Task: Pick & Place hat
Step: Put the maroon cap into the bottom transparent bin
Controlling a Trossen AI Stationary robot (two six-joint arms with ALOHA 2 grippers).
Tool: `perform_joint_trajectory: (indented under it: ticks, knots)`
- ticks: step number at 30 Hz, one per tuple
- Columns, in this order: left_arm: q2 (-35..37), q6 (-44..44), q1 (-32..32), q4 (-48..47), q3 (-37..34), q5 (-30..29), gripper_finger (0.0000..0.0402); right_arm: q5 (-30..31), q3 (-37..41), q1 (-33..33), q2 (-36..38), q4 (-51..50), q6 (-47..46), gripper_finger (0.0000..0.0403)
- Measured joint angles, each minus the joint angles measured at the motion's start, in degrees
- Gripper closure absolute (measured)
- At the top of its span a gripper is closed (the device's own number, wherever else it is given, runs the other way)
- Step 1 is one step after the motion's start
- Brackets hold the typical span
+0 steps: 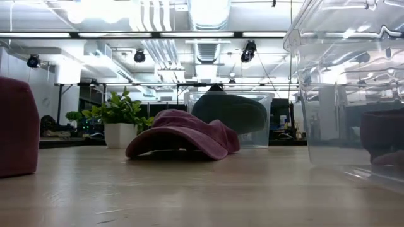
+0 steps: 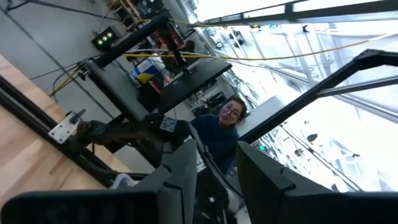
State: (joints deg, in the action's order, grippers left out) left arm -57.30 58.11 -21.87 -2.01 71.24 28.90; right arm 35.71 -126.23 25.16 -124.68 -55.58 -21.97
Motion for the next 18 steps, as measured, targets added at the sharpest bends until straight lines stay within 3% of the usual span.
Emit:
perform_joint_trajectory:
  ticks: [5, 10, 18]
  knots:
    - [0.95, 0.63, -0.04, -0.42, -0.04, 0.66, 0.0296, -5.17, 2.76, 0.47, 0.50, 8.40, -0.29, 0.0394]
    - [1.66, 0.67, -0.04, -0.63, -0.07, 1.47, 0.0296, -9.27, 5.06, 0.47, -1.05, 8.83, -5.21, 0.0375]
    - [1.97, 0.31, -0.04, -1.64, -0.24, 2.19, 0.0296, -13.30, 6.28, 0.45, -7.34, 11.34, -7.88, 0.0245]
